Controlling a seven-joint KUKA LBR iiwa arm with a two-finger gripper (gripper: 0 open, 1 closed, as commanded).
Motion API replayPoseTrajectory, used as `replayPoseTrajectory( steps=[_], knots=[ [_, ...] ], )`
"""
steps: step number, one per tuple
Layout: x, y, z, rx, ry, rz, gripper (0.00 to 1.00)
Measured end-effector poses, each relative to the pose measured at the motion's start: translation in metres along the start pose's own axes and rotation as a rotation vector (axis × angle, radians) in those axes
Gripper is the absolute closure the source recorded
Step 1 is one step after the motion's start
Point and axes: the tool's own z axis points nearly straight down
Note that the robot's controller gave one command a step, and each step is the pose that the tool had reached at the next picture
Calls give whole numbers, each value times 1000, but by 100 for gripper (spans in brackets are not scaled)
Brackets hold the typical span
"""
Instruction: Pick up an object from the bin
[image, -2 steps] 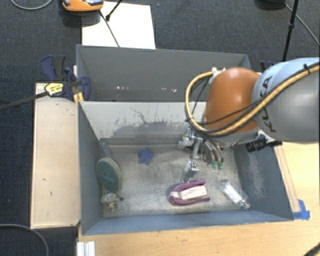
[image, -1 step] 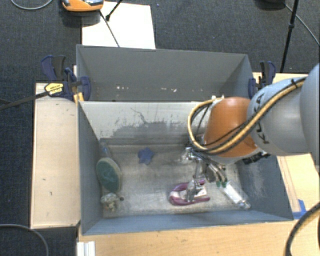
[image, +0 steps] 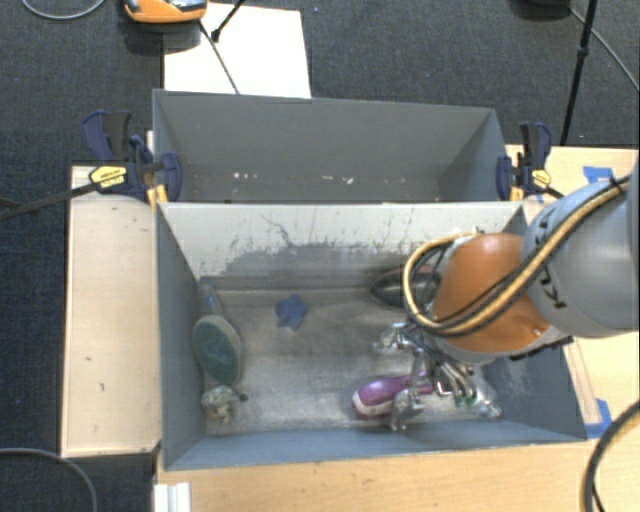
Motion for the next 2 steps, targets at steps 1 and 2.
replayPoseTrajectory(
  steps=[1,2],
  knots=[
    [-3,-1,0,3,-7,0,100],
    [7,-40,1,2,2,-322,100]
  ],
)
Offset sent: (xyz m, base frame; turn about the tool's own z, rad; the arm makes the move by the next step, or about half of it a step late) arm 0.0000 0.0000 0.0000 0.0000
